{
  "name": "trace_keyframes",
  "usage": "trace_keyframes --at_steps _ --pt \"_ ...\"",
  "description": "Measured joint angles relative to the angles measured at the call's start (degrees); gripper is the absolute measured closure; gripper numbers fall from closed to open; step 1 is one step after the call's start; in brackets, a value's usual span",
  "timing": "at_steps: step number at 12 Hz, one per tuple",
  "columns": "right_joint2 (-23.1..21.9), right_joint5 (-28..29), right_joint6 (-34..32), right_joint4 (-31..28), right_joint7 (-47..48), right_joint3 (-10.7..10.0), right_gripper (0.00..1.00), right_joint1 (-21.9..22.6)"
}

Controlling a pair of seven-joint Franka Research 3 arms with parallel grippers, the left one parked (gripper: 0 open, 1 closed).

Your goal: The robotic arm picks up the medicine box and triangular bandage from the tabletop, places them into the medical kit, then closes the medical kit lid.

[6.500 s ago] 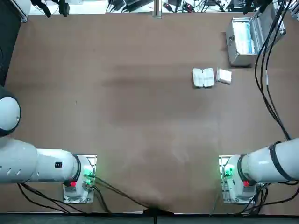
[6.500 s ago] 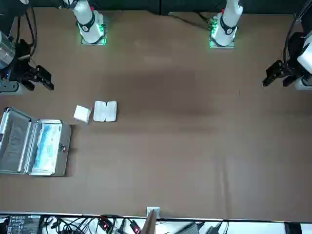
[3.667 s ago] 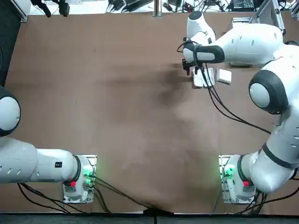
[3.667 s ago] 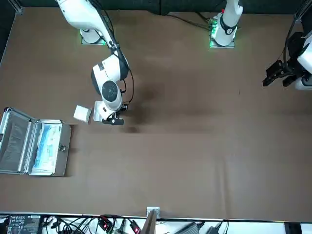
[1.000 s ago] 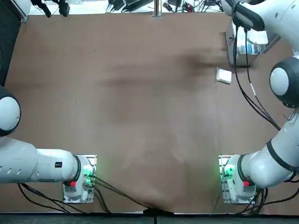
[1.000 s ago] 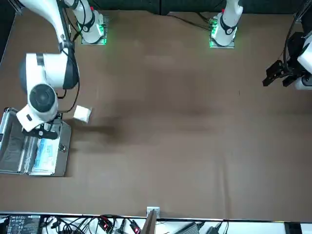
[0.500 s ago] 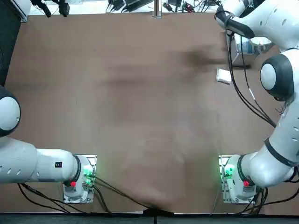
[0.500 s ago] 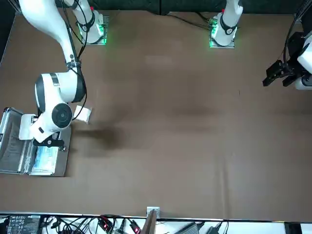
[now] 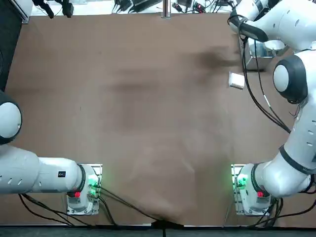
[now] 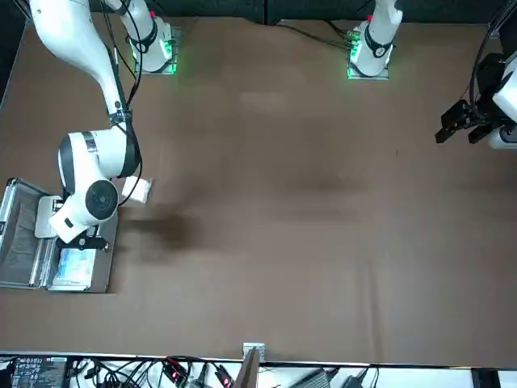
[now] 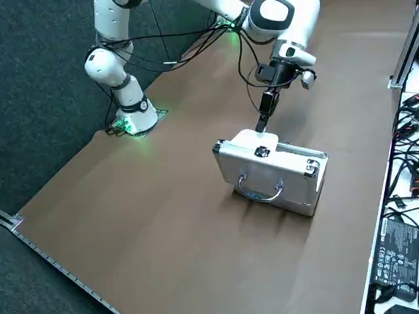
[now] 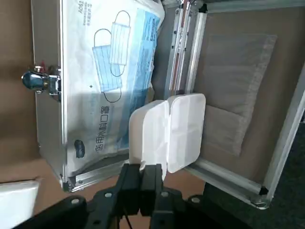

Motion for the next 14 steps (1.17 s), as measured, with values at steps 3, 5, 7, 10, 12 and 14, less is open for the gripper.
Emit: trace_keyframes --at_steps 3,5,7,10,12,14 --pt "0.7 0.0 0.6 0.0 1.6 0.0 0.98 0.0" --pt "1.6 -0.2 1.1 0.0 3.4 0.0 0.98 0.0" --pt "2.5 -0.4 1.5 0.0 4.1 0.0 0.97 0.0" --pt "3.3 -0.4 2.3 0.0 4.3 0.0 0.86 0.0" --pt "3.5 -0.4 2.5 0.0 4.3 0.0 0.67 0.0" --pt "3.5 -0.4 2.5 0.0 4.3 0.0 0.48 0.0"
